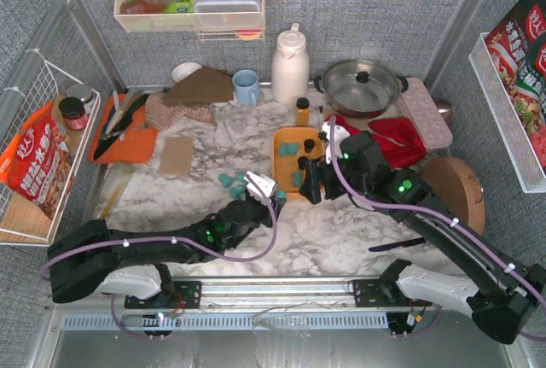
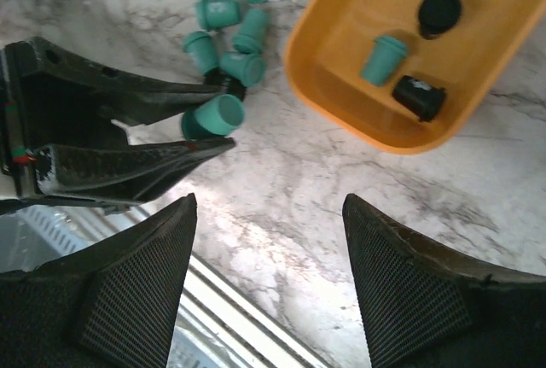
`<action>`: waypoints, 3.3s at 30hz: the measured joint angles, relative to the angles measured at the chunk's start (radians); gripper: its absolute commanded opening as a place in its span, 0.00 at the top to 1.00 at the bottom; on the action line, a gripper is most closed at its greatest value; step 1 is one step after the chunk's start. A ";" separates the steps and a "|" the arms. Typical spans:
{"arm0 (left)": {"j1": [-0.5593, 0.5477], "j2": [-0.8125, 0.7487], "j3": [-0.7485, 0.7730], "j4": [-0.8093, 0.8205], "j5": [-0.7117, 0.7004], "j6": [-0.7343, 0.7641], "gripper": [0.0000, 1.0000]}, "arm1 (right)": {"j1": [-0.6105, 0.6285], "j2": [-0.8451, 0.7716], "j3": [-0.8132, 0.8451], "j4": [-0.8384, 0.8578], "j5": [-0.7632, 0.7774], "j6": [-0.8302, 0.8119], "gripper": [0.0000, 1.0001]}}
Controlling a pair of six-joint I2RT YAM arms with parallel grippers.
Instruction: Mix the coffee capsules in the storage basket
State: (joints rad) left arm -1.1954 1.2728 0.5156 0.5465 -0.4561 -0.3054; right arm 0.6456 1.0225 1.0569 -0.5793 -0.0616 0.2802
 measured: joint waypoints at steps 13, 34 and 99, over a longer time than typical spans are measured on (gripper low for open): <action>0.000 0.014 -0.179 0.583 0.188 0.385 0.88 | 0.101 0.063 0.000 0.090 -0.055 0.076 0.30; 0.000 0.006 -0.219 0.762 0.291 0.463 0.88 | 0.120 0.107 -0.012 0.175 -0.100 0.134 0.48; 0.020 -0.325 0.005 -0.686 -0.321 -0.499 0.03 | -0.068 0.507 0.117 0.148 0.219 -0.055 0.27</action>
State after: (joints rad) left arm -1.1751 0.9478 0.5201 -0.1390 -0.7769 -0.8043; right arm 0.5777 1.5299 1.1740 -0.4313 0.1570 0.2253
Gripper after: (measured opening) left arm 0.992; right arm 0.730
